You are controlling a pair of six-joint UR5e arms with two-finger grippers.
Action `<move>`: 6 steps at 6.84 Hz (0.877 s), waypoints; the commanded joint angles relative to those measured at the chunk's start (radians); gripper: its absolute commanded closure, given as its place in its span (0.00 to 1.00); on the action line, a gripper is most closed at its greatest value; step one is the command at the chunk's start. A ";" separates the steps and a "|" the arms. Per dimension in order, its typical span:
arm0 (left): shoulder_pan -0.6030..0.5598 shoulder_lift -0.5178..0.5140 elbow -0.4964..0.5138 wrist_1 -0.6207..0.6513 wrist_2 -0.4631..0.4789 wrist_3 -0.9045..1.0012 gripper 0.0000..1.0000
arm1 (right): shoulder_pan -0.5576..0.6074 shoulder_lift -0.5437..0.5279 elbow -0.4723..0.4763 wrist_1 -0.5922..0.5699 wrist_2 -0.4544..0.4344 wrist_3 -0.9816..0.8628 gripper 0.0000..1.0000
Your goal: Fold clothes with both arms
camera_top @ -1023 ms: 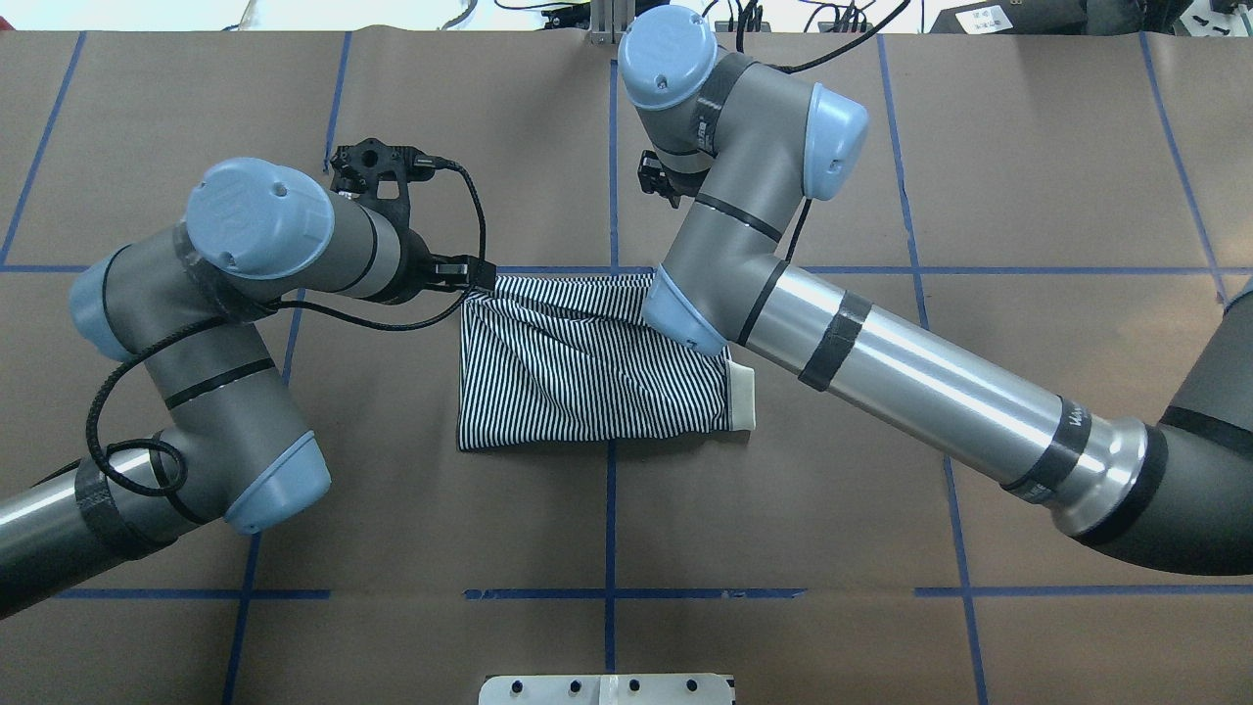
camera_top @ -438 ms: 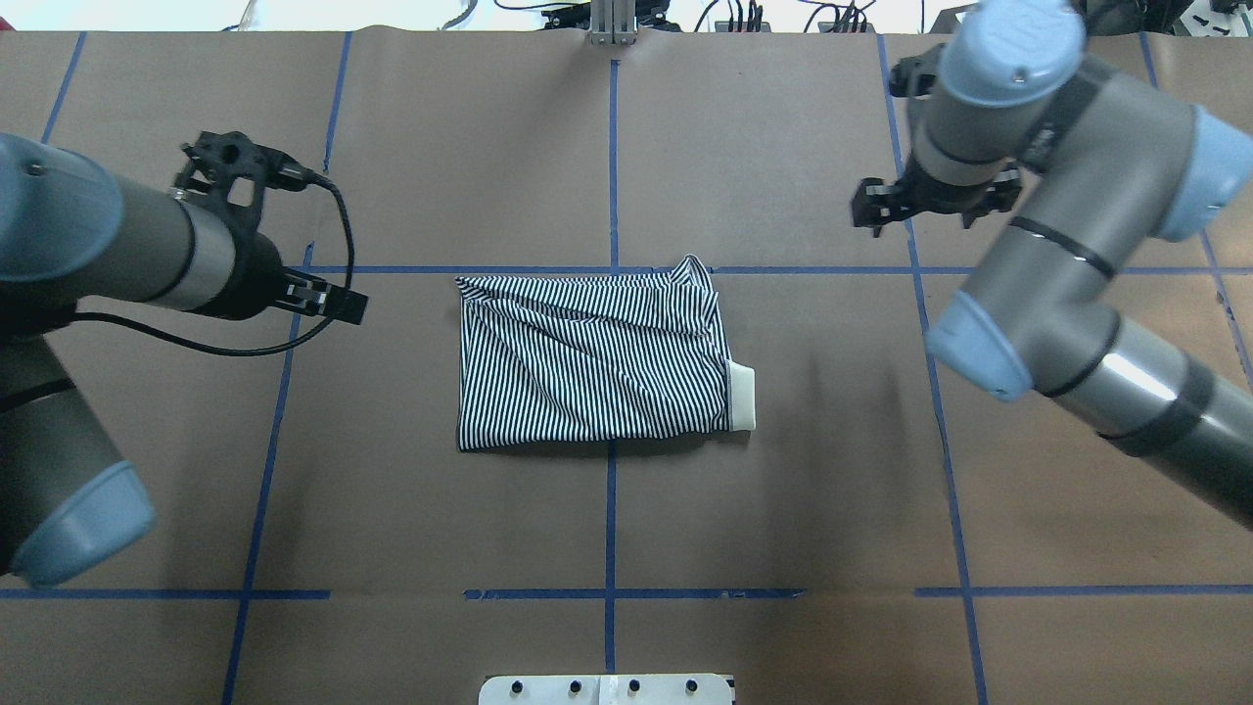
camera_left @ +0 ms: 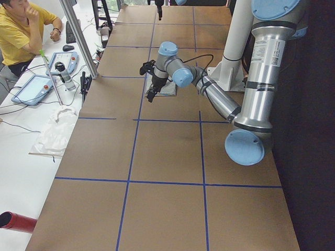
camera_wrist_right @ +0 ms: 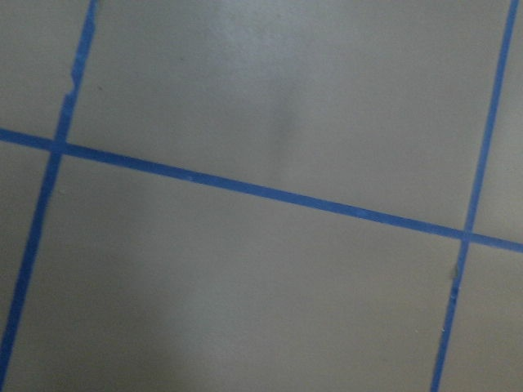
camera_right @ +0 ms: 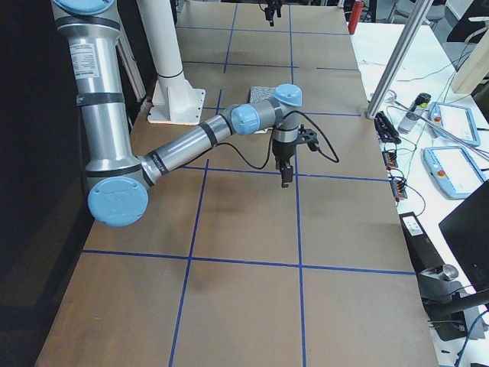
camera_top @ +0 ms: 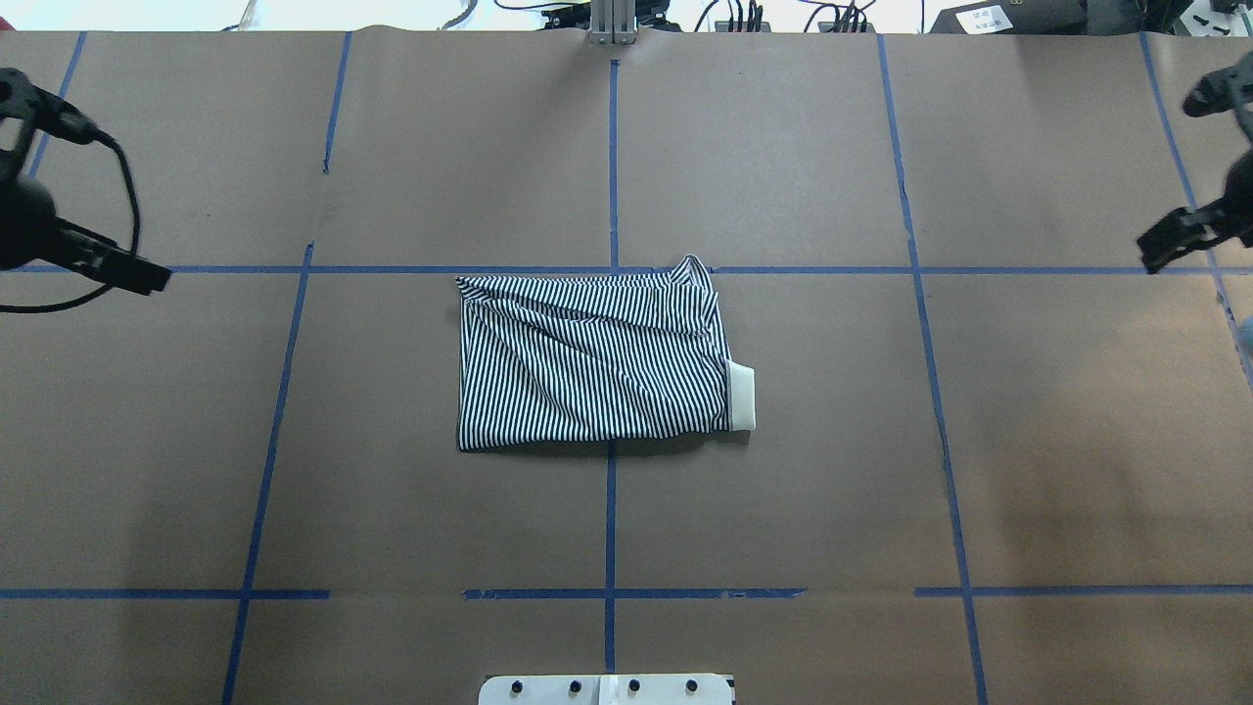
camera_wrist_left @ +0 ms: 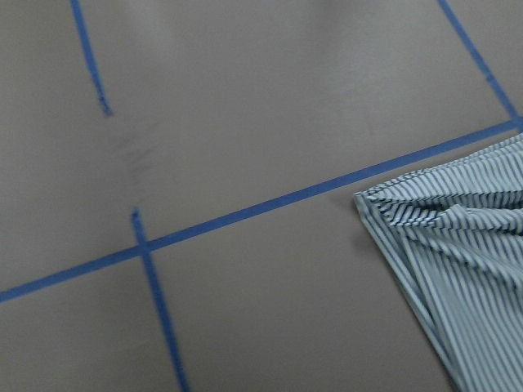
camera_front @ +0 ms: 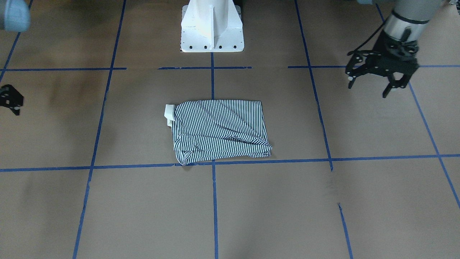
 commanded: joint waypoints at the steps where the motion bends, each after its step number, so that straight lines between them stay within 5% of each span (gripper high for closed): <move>1: -0.071 0.059 0.097 0.002 -0.060 0.048 0.00 | 0.154 -0.125 -0.042 0.003 0.054 -0.116 0.00; 3: -0.226 0.071 0.192 0.002 -0.131 0.124 0.00 | 0.198 -0.191 -0.052 0.015 0.162 -0.143 0.00; 5: -0.442 0.100 0.423 0.005 -0.238 0.560 0.00 | 0.246 -0.271 -0.054 0.054 0.166 -0.179 0.00; 6: -0.525 0.103 0.479 0.006 -0.238 0.583 0.00 | 0.249 -0.285 -0.058 0.052 0.168 -0.176 0.00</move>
